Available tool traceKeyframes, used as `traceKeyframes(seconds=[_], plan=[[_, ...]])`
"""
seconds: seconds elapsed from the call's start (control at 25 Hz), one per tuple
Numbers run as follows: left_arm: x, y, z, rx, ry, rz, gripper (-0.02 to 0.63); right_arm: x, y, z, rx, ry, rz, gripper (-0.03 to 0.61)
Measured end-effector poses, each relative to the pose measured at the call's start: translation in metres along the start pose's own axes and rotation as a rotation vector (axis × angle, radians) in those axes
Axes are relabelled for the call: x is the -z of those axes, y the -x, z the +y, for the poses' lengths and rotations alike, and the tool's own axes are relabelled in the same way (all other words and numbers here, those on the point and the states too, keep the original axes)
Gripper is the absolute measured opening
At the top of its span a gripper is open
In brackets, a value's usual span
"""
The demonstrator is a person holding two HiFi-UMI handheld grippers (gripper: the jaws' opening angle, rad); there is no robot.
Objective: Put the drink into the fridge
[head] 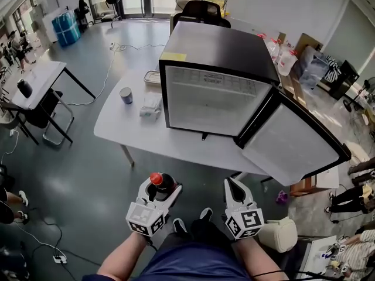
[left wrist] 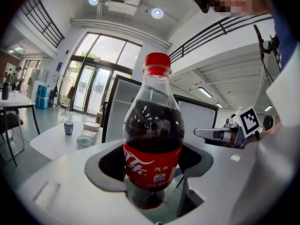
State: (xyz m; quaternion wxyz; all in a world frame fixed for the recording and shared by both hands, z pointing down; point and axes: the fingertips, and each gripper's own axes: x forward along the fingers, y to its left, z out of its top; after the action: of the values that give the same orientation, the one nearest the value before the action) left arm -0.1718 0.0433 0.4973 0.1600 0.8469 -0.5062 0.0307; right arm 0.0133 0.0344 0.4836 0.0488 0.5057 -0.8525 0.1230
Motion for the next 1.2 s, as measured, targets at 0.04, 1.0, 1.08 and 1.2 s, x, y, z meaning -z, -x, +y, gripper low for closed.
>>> traceKeyframes(seconds=[0.04, 1.0, 1.08, 1.2], plan=[[0.000, -0.006, -0.001, 0.008, 0.000, 0.005, 0.319, 0.001, -0.002, -0.004, 0.005, -0.003, 0.003, 0.006], [-0.032, -0.173, 0.000, 0.023, -0.088, 0.050, 0.319, -0.026, -0.088, -0.117, -0.005, -0.051, -0.003, 0.006], [-0.036, -0.184, -0.002, 0.025, -0.097, 0.042, 0.319, -0.027, -0.089, -0.121, -0.005, -0.052, -0.004, 0.006], [-0.046, -0.201, -0.003, 0.046, -0.117, 0.029, 0.319, -0.030, -0.091, -0.122, 0.001, -0.055, -0.006, 0.006]])
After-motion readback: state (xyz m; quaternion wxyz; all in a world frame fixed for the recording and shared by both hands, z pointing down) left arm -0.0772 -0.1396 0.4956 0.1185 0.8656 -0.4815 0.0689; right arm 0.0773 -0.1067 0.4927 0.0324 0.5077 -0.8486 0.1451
